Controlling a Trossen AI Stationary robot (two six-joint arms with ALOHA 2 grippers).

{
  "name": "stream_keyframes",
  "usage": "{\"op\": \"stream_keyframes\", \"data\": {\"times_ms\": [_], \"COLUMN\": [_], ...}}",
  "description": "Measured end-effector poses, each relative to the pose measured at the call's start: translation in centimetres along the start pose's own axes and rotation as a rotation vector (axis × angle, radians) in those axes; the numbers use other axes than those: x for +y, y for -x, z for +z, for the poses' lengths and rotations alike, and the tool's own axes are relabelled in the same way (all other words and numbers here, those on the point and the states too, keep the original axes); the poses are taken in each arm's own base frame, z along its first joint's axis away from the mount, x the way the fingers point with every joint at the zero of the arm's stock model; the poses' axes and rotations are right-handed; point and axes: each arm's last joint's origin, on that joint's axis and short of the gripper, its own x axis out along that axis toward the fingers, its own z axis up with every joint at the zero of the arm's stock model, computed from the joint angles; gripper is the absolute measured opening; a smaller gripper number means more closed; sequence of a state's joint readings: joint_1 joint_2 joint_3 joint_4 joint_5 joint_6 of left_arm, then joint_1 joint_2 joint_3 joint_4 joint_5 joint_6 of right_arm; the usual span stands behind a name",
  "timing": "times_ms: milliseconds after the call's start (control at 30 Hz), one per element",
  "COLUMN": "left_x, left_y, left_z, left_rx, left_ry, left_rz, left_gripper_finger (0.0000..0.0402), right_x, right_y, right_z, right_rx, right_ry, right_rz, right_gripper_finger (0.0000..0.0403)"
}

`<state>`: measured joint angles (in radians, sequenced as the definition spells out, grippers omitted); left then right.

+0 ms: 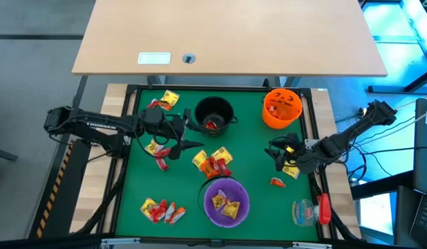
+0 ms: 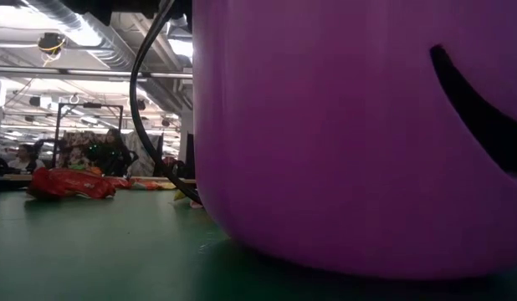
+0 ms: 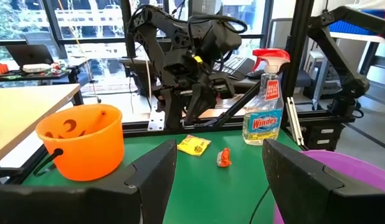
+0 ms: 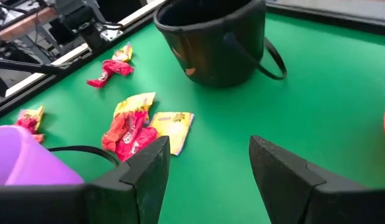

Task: Sort candy
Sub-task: Put the yellow candy into the purple bucket

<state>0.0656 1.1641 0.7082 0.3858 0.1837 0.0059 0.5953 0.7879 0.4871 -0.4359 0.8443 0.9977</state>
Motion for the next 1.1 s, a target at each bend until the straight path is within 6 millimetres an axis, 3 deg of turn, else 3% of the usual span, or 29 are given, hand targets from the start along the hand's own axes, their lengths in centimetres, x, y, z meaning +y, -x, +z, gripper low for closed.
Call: {"op": "stream_keyframes", "data": {"times_ms": [1100], "left_x": [-0.04], "left_y": [-0.02], "left_z": [-0.18], "left_rx": [0.017], "left_ry": [0.052], "left_rz": [0.011], "left_gripper_finger": [0.0227], "right_x": [0.14], "right_y": [-0.13], "right_z": [-0.20], "right_rx": [0.017], "right_ry": [-0.049], "right_rz": [0.035], "right_gripper_finger": [0.0216]}}
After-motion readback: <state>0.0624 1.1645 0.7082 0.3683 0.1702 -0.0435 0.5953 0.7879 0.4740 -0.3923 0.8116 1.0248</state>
